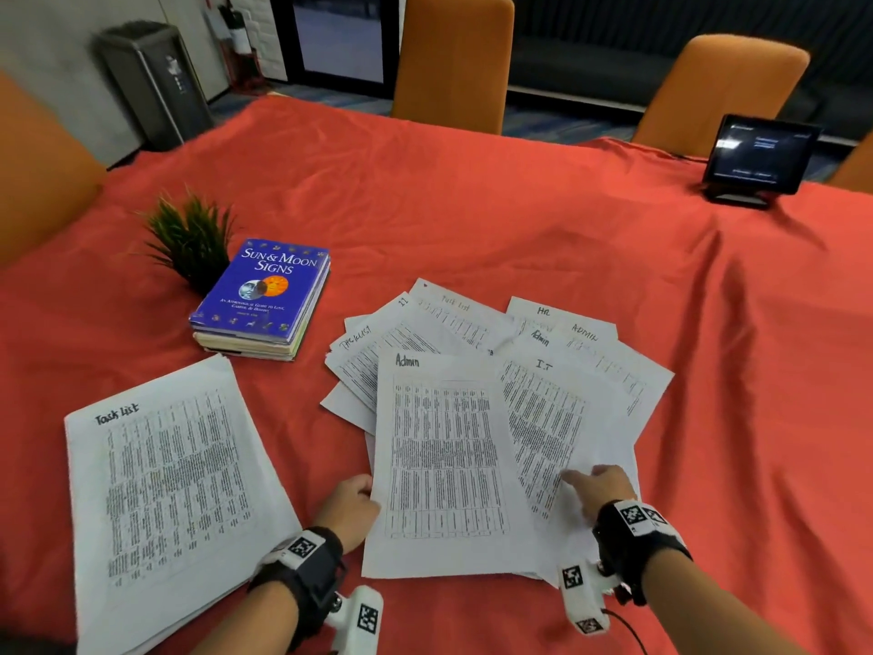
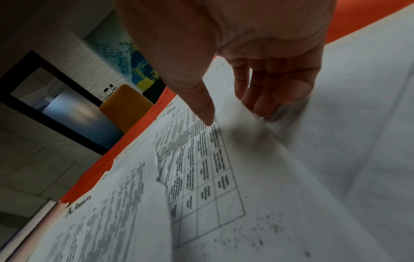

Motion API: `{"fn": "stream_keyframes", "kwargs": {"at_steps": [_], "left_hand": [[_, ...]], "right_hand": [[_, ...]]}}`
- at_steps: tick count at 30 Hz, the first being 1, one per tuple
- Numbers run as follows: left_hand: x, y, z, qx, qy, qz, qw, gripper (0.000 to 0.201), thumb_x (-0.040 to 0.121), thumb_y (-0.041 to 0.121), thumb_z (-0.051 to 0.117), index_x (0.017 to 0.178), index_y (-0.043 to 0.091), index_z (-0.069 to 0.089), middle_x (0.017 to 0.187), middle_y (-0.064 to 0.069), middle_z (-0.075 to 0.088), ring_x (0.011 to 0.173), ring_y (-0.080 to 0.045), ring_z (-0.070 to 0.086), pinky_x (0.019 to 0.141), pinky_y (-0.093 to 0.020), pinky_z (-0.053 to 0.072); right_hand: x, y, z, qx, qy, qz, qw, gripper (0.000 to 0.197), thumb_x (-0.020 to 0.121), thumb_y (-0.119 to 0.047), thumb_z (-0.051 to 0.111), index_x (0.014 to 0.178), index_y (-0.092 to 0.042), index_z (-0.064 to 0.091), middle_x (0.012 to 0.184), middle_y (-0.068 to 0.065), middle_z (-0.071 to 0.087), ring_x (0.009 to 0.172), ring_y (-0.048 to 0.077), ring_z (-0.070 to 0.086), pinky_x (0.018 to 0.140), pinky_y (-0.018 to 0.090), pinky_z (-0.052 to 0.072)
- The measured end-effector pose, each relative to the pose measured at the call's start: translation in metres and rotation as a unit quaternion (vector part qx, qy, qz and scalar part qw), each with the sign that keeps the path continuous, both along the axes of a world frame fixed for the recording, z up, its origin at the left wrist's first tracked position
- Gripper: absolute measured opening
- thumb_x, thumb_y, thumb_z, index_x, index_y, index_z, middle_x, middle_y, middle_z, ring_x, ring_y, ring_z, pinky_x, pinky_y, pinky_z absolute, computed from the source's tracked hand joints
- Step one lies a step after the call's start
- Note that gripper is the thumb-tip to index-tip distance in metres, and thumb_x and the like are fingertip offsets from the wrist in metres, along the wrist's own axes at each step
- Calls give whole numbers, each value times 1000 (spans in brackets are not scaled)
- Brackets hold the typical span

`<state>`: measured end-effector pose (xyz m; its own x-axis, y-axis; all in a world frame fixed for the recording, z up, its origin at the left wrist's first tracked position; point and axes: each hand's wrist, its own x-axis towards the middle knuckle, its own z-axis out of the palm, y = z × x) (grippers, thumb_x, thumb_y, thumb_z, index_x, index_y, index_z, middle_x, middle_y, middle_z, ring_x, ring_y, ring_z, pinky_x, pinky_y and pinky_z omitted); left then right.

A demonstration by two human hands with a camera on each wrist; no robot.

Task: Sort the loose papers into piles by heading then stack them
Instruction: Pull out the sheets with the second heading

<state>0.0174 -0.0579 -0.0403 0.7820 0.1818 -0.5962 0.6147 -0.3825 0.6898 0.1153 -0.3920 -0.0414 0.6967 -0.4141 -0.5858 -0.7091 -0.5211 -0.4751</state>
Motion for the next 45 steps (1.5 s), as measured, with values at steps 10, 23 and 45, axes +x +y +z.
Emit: {"fn": "stream_keyframes", "kwargs": {"at_steps": [10,23,45], "left_hand": [[-3,5,3,-34,1,18,999,27,88,2,46,91,19,67,89,0,74,86,-20,69,76,-30,55],[9,-54,5,48,-25,-123,991,15,83,9,47,75,18,55,67,3,61,65,-21,58,65,-29,49],[68,-79,6,84,4,-112,990,26,85,21,59,110,21,63,114,2,64,109,-19,60,95,-24,47]], "right_hand": [[2,-6,13,13,-169,-81,982,19,87,-2,49,99,-2,64,103,20,66,93,33,60,88,40,49],[-29,9,5,177,-75,-34,981,44,94,-50,43,91,-12,65,92,12,70,88,31,65,84,41,52],[-39,-40,2,157,-39,-153,975,22,78,7,58,100,9,63,80,20,69,73,34,66,72,41,54]]}}
